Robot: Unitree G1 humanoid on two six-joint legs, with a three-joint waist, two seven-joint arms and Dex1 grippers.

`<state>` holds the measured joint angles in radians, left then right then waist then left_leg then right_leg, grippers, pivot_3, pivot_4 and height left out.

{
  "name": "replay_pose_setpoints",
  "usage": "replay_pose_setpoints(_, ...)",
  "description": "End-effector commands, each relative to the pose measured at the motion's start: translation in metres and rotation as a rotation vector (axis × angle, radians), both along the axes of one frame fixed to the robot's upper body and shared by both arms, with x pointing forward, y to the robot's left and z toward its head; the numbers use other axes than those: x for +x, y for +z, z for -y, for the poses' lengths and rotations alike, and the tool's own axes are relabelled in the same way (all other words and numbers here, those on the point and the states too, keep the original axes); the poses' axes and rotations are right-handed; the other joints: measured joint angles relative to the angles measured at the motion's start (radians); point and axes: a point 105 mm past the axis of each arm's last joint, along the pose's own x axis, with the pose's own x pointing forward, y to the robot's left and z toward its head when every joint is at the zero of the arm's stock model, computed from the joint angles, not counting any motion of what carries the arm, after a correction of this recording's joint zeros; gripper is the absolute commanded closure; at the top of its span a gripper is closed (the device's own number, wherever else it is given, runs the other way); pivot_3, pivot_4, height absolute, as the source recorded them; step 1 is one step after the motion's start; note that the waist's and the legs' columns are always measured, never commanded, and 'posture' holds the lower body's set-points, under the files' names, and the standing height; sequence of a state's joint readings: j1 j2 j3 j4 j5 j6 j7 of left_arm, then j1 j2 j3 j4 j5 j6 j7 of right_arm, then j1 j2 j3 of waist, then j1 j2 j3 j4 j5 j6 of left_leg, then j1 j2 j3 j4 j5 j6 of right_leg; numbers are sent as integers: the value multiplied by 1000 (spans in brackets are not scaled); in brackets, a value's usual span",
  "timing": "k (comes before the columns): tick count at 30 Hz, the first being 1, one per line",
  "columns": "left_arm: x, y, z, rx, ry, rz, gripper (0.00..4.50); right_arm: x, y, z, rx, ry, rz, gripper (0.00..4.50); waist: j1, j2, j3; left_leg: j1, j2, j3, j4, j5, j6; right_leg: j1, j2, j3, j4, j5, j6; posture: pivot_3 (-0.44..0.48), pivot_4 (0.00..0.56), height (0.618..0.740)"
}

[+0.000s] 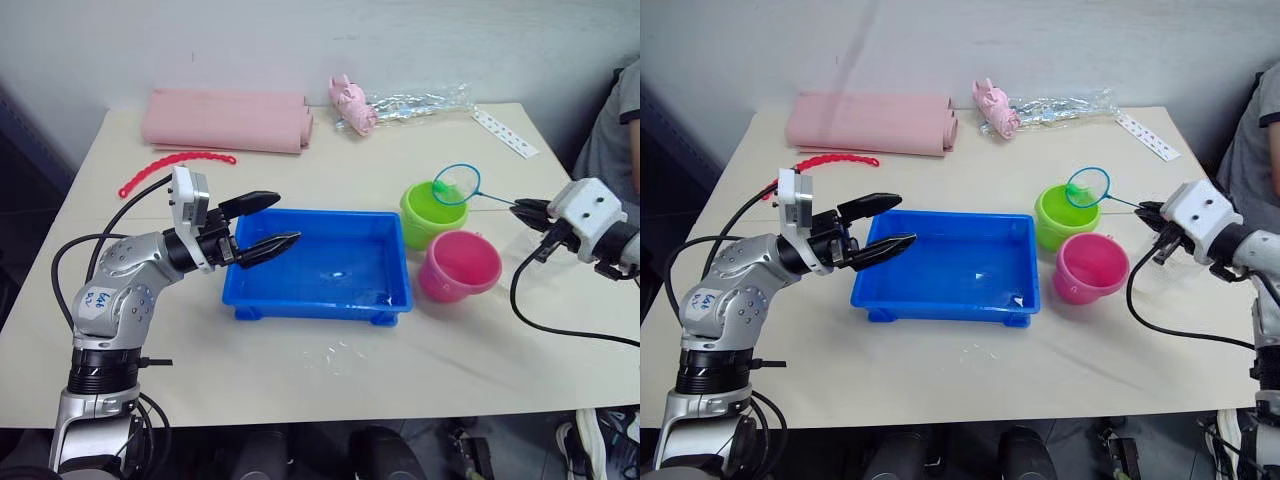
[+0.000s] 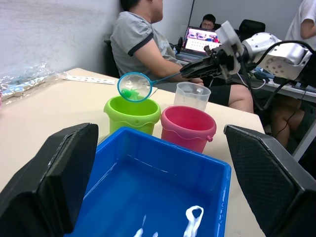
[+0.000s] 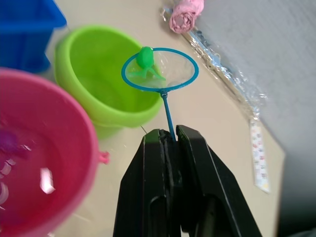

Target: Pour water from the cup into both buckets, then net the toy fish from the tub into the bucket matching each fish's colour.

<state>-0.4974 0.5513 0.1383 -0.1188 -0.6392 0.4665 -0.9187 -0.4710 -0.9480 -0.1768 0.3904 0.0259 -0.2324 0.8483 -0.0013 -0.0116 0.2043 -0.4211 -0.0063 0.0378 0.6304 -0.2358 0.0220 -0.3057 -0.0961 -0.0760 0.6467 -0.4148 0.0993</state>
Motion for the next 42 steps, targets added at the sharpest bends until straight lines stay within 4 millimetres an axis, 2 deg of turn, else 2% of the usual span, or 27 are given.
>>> replay_pose_setpoints(1, -7, 7, -2, 10, -3, 59, 38, -3, 19, 4, -158, 13, 122, 4500, 0, 0, 0, 0, 0, 0, 0, 0, 0, 0, 0, 0, 0, 0, 0, 0, 150, 740)
replay_pose_setpoints(6, -6, 5, -5, 10, 1, 60, 38, -10, 18, -1, -345, 87, 208, 4500, 0, 0, 0, 0, 0, 0, 0, 0, 0, 0, 0, 0, 0, 0, 0, 0, 150, 740)
replay_pose_setpoints(8, -6, 4, -6, 13, 0, 63, 38, -14, 17, -1, -480, 113, 259, 4500, 0, 0, 0, 0, 0, 0, 0, 0, 0, 0, 0, 0, 0, 0, 0, 0, 150, 740)
replay_pose_setpoints(11, -5, 3, -7, 14, -2, 65, 38, -17, 22, -5, -570, 143, 345, 4500, 0, 0, 0, 0, 0, 0, 1, 0, 0, 0, 0, 0, 0, 0, 0, 0, 150, 740)
replay_pose_setpoints(14, -4, 1, -8, 13, -4, 69, 38, -22, 17, -12, -678, 215, 393, 4500, -1, 0, 0, 0, 0, 0, 1, 0, 0, 0, 0, 0, 0, 0, 0, 0, 150, 740)
replay_pose_setpoints(18, -4, -1, -8, 28, -7, 82, 38, -20, 11, -10, -724, 216, 399, 4500, -1, 0, 0, 0, 0, 0, 1, 0, 0, 0, 0, 0, 0, 0, 0, 0, 150, 740)
replay_pose_setpoints(26, -7, -2, -5, 26, -42, 90, 38, -13, 14, -8, -827, 189, 472, 4500, -3, 0, 0, 0, 0, 0, 0, 0, 0, -1, 0, 1, 1, 0, 0, 0, 150, 740)
replay_pose_setpoints(29, -7, -2, -3, 27, -55, 91, 38, -11, 16, -8, -810, 173, 500, 4500, -2, 0, 0, 0, 0, 0, 0, 0, 0, -1, 0, 1, 1, 0, 0, 0, 150, 740)
replay_pose_setpoints(36, -5, -2, 6, 23, -82, 88, 38, -11, -2, -9, -921, 208, 444, 4500, -2, 0, 0, 0, 0, 0, 1, 0, 0, -1, 0, 1, 2, 0, 0, 0, 150, 740)
replay_pose_setpoints(42, -4, -2, 9, 21, -89, 89, 38, -13, 9, -10, -923, 177, 515, 4500, -2, 0, 0, 0, 0, 0, 1, 0, 0, -1, 0, 1, 6, 0, 0, 0, 150, 740)
